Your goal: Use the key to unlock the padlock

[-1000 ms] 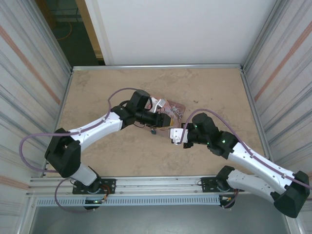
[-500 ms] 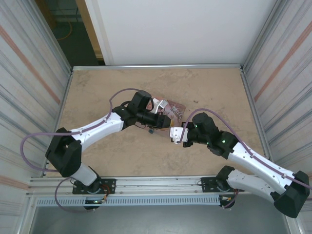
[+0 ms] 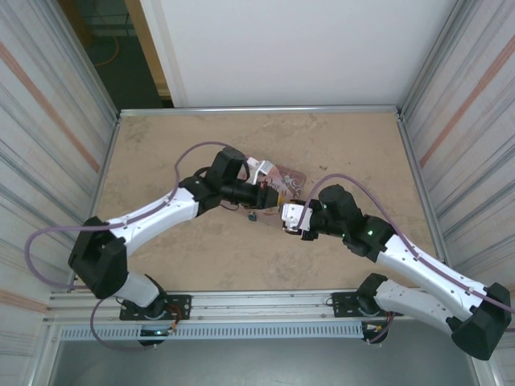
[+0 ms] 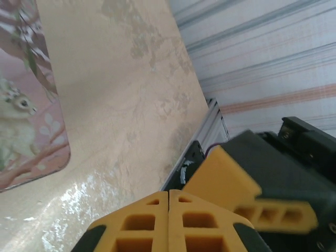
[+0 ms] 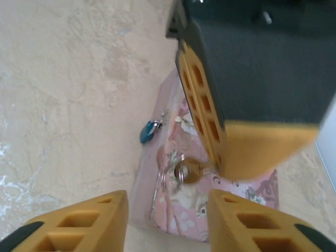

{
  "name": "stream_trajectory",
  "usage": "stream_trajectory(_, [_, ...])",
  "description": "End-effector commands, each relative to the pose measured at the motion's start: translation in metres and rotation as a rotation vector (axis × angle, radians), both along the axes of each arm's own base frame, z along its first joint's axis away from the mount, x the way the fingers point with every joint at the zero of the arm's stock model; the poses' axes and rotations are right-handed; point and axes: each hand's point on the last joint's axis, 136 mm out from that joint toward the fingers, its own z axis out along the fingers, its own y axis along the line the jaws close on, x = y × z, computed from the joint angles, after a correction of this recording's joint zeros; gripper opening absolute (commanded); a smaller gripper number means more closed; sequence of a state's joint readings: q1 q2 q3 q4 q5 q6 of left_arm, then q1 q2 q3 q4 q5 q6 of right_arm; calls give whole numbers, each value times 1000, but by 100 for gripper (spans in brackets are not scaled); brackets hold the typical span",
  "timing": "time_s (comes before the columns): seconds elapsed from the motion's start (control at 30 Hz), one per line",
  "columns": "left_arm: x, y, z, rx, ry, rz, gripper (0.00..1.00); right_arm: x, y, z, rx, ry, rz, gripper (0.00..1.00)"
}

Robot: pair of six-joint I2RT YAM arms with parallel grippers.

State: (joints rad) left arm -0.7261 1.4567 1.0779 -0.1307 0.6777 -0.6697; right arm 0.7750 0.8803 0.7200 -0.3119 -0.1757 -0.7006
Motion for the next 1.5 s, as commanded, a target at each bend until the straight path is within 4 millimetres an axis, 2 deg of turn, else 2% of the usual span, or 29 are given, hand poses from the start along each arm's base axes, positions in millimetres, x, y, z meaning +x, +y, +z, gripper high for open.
stream_trajectory(0.0, [22,26,40,-72,-195,124,0,5,0,45,194,30,-77,52])
stream_trajectory(0.2, [34,68,91,-144,-486,269,0,33,-13,90,627,258,-332,62])
stream_trajectory(0.33, [31,84,119,-193,-622,319,0,56,-25,102,904,468,-473,62])
stream_trajectory(0.43, [24,91,137,-254,-691,334,0,59,-19,111,1051,619,-412,62])
stream_trajectory(0.5, [18,93,146,-293,-717,331,0,53,-11,122,1097,691,-320,62])
stream_trajectory(0.73, [3,95,160,-397,-742,311,0,26,21,149,1081,827,-87,58])
stream_trajectory(0.83, [0,93,162,-410,-738,290,0,13,38,156,1058,845,-12,56])
stream_trajectory(0.97, [-3,91,163,-421,-729,272,0,6,59,161,1028,870,52,51])
stream_trajectory(1.2, [-5,86,160,-429,-712,247,0,7,77,168,1013,886,87,47])
stream_trajectory(1.47, [-6,83,156,-428,-701,234,0,14,84,167,1010,897,76,40])
